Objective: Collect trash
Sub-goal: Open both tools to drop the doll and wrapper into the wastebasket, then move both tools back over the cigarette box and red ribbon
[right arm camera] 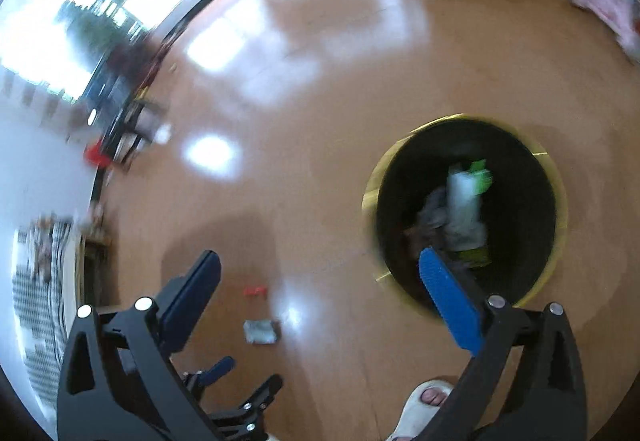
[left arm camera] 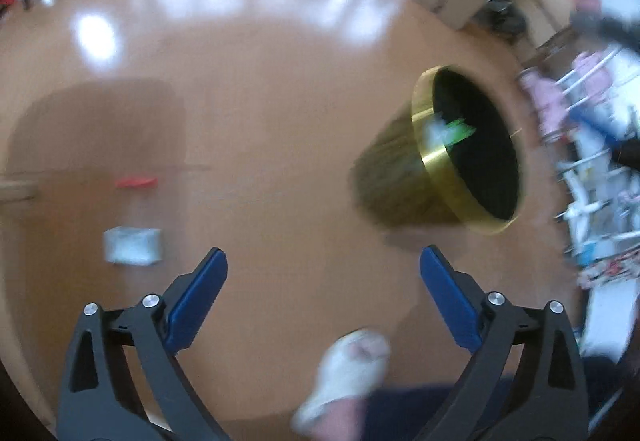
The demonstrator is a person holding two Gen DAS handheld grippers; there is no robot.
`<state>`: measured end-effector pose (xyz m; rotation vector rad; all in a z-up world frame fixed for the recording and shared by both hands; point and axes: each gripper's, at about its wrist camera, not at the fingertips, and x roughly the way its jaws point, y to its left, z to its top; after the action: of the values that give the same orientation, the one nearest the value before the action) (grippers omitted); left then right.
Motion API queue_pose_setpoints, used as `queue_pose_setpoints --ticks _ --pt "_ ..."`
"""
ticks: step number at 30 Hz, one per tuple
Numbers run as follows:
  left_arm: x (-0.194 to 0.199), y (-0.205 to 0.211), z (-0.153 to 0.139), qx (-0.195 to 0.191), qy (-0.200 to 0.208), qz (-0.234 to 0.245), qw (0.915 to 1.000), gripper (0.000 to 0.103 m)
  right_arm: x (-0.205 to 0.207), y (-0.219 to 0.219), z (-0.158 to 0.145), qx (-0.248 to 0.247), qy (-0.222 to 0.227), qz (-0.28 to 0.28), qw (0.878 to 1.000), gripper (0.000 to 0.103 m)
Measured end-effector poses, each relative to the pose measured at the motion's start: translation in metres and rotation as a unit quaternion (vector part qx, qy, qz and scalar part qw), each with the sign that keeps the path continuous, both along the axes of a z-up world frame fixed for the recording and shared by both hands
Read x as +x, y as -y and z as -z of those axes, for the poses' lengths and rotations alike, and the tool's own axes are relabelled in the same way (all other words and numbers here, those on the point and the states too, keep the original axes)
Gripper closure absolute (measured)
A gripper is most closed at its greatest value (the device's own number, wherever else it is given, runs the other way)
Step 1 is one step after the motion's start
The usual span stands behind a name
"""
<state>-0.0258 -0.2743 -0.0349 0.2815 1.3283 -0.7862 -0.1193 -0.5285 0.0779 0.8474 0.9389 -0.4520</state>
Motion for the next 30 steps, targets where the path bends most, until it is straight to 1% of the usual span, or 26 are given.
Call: queue_pose_setpoints --ticks 1,2,3,5,6,8,9,10,11,12,13,15,18,20,22,24,25,26,27,28,30 --pt "0.001 -0.027 0.005 0.016 0.012 -0.003 0.9998 0.009 0.013 -0.017 0.002 0.004 -0.003 -0.028 1.0 0.007" --pt "0.004 -0.066 0.012 0.043 0.025 -0.009 0.9987 0.009 0.029 -0.04 0.007 0.007 -0.01 -0.064 0.998 0.007" --pt "0.006 -0.092 0.016 0.06 0.03 -0.016 0.9976 0.009 0.042 -0.06 0.011 0.005 -0.019 -0.093 0.995 0.007" --pt "0.014 -0.157 0.023 0.101 0.039 -0.047 0.993 0.009 0.066 -0.106 0.023 -0.007 -0.042 -0.152 0.988 0.007" --pt "0.019 -0.176 0.026 0.129 0.043 -0.064 0.9887 0.009 0.074 -0.124 0.029 -0.012 -0.053 -0.174 0.983 0.007" --pt "0.031 -0.203 0.035 0.198 0.045 -0.105 0.9735 0.009 0.09 -0.168 0.047 -0.031 -0.081 -0.211 0.974 0.007" --pt "0.039 -0.218 0.037 0.195 0.038 -0.141 0.9699 0.009 0.096 -0.183 0.055 -0.034 -0.092 -0.22 0.971 0.007" --pt "0.044 -0.228 0.038 0.164 0.025 -0.173 0.9708 0.009 0.101 -0.2 0.067 -0.033 -0.108 -0.233 0.966 0.007" --pt "0.048 -0.24 0.042 0.137 0.009 -0.212 0.9677 0.009 0.107 -0.213 0.076 -0.031 -0.121 -0.242 0.962 0.007" --pt "0.05 -0.245 0.046 0.135 -0.001 -0.229 0.964 0.009 0.111 -0.224 0.084 -0.031 -0.13 -0.251 0.959 0.007" --pt "0.053 -0.249 0.054 0.136 -0.018 -0.242 0.9605 0.009 0.116 -0.237 0.091 -0.034 -0.14 -0.261 0.954 0.007" --pt "0.056 -0.249 0.067 0.136 -0.041 -0.238 0.9608 0.009 0.122 -0.257 0.101 -0.047 -0.148 -0.28 0.947 0.007" --pt "0.062 -0.254 0.077 0.137 -0.035 -0.247 0.9587 0.009 0.133 -0.272 0.109 -0.072 -0.15 -0.297 0.94 0.007" --pt "0.064 -0.255 0.083 0.131 -0.046 -0.261 0.9553 0.009 0.139 -0.276 0.118 -0.086 -0.153 -0.299 0.938 0.007" --pt "0.068 -0.257 0.096 0.117 -0.074 -0.291 0.9467 0.009 0.143 -0.276 0.127 -0.089 -0.157 -0.294 0.939 0.007" --pt "0.08 -0.255 0.114 0.104 -0.111 -0.332 0.931 0.009 0.153 -0.27 0.135 -0.082 -0.157 -0.289 0.941 0.007" --pt "0.087 -0.253 0.126 0.095 -0.126 -0.355 0.9214 0.009 0.159 -0.266 0.142 -0.076 -0.159 -0.284 0.943 0.007" --pt "0.092 -0.251 0.137 0.084 -0.14 -0.379 0.9111 0.009 0.163 -0.26 0.147 -0.069 -0.158 -0.276 0.946 0.007" --pt "0.099 -0.247 0.154 0.07 -0.156 -0.406 0.8978 0.009 0.165 -0.255 0.152 -0.064 -0.157 -0.27 0.948 0.007" --pt "0.103 -0.243 0.169 0.063 -0.168 -0.426 0.8865 0.009 0.168 -0.246 0.157 -0.053 -0.153 -0.258 0.952 0.007" --pt "0.115 -0.234 0.201 0.06 -0.183 -0.461 0.8662 0.009 0.172 -0.233 0.166 -0.044 -0.149 -0.245 0.957 0.007"
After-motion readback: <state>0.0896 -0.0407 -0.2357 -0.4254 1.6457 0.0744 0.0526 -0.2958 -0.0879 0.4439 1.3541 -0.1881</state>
